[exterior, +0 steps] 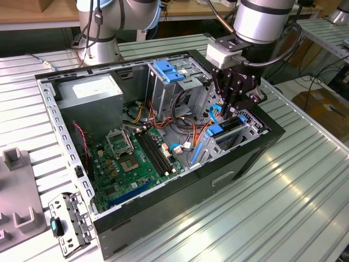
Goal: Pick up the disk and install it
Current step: 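Insert the second disk wire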
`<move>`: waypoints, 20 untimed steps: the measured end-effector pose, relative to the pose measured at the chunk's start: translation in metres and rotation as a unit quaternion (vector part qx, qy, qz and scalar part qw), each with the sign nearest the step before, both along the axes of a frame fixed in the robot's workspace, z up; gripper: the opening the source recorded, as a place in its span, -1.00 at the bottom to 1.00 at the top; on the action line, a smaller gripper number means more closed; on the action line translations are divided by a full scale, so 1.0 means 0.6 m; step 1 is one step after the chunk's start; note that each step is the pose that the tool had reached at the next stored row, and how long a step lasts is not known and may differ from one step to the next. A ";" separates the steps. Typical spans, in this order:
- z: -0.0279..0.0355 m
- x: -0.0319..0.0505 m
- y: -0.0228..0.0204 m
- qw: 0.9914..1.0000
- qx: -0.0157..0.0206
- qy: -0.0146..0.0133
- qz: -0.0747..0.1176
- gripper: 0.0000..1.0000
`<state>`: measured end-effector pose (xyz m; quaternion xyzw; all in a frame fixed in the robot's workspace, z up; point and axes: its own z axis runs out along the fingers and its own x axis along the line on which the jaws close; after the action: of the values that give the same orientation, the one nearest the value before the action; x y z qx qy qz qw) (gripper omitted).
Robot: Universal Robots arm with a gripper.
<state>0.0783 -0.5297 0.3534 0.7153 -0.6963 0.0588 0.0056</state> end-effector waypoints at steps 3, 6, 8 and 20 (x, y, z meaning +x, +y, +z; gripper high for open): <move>0.000 -0.001 -0.0087 1.000 0.022 -0.004 0.000 -0.68; 0.000 -0.003 -0.0184 0.999 0.038 -0.006 0.000 -0.68; 0.000 -0.006 -0.0246 0.999 0.040 -0.006 0.000 -0.68; 0.000 -0.009 -0.0385 0.999 0.045 -0.009 0.000 -0.68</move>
<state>0.0732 -0.5528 0.3532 0.7143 -0.6983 0.0338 -0.0325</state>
